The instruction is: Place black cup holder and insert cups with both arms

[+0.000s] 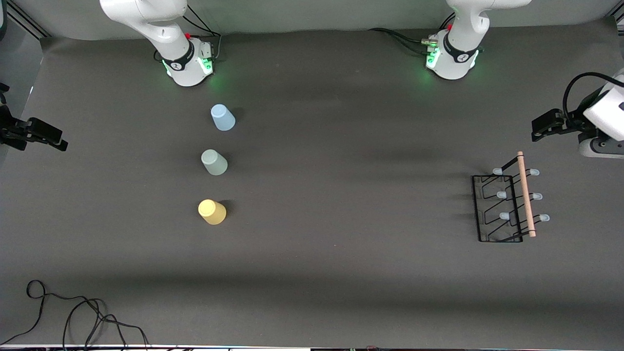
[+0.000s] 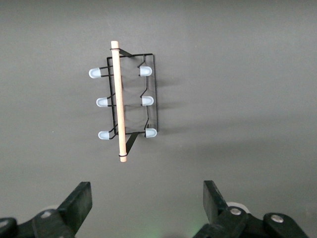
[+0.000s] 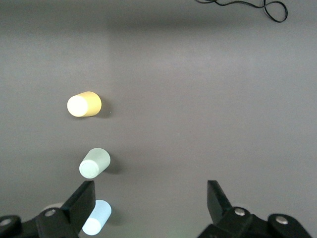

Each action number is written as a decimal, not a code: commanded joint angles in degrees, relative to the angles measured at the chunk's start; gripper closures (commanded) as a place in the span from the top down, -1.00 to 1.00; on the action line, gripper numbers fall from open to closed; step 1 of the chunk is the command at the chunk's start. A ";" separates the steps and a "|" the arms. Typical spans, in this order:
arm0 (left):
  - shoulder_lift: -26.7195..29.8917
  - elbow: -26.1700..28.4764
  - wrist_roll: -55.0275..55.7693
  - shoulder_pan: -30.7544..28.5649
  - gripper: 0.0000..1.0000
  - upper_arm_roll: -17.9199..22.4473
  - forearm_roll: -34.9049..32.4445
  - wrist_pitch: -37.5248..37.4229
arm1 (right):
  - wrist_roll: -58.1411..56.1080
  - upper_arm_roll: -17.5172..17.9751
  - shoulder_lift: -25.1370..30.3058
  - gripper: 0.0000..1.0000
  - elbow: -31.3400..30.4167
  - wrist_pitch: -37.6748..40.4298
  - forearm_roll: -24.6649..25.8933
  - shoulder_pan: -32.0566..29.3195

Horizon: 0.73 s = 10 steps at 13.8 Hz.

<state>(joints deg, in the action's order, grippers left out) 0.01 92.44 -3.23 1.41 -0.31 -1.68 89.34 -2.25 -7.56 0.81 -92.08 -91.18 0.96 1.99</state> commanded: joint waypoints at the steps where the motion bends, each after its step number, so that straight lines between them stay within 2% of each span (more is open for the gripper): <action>1: 1.39 0.90 -0.37 0.26 1.00 0.22 0.36 2.75 | -0.74 0.27 -0.64 1.00 1.47 1.26 0.62 -0.49; 7: 0.78 1.68 -0.37 -0.09 1.00 0.39 0.27 2.86 | -0.74 0.27 -0.64 1.00 1.47 1.35 0.62 -0.49; 8: 0.78 3.34 -0.72 -0.26 0.99 0.57 0.27 3.47 | -0.74 0.27 -0.64 1.00 1.47 1.35 0.62 -0.49; 10: 0.78 7.47 -0.81 -0.96 0.97 0.75 0.18 9.77 | -0.83 0.18 -0.64 1.00 1.47 1.35 0.62 -0.58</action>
<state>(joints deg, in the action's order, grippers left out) -0.05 95.12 -3.23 1.09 0.09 -1.68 93.82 -2.25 -7.59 0.81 -92.08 -90.99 0.96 1.98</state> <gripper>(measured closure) 0.004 0.000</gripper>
